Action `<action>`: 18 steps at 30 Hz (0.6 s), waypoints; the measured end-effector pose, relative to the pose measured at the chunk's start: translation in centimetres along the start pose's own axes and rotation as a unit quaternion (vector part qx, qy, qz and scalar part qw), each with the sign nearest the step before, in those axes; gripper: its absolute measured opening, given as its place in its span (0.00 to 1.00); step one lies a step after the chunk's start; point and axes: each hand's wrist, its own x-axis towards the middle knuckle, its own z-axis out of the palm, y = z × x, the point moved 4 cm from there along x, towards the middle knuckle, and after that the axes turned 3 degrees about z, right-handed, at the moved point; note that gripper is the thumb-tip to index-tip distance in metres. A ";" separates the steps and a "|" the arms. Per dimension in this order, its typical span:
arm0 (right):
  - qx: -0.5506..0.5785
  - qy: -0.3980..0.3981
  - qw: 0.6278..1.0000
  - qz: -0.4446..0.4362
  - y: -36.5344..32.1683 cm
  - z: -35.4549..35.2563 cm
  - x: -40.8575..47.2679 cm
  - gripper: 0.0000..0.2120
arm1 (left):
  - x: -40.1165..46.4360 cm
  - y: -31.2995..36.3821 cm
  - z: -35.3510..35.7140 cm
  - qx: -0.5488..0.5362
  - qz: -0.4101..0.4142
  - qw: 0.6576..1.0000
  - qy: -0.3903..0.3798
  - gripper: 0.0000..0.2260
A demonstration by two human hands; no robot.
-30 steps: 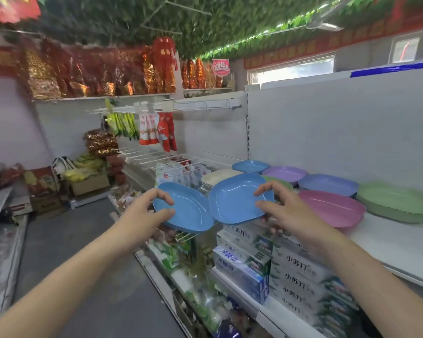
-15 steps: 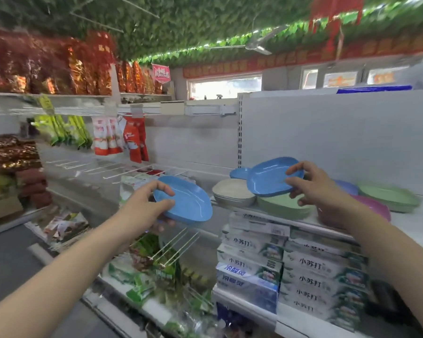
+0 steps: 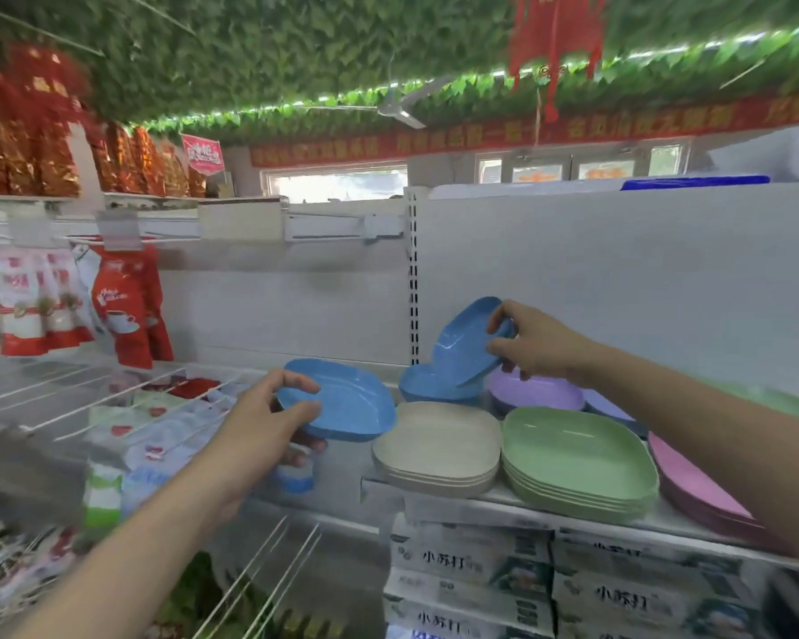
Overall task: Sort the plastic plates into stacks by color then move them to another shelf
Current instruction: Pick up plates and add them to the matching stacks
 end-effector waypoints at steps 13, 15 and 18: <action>-0.309 -0.110 0.944 0.043 2.0 5.7 7.4 0.35 | 14.7 -3.2 5.9 -0.054 -0.020 0.995 -0.086 0.07; -0.330 -0.094 0.938 0.057 2.5 5.3 7.4 0.34 | 15.7 -3.2 7.2 -0.048 -0.024 0.992 -0.112 0.07; -0.331 -0.072 0.938 0.072 3.0 4.1 7.0 0.31 | 17.2 -2.9 9.2 -0.037 -0.017 0.988 -0.151 0.07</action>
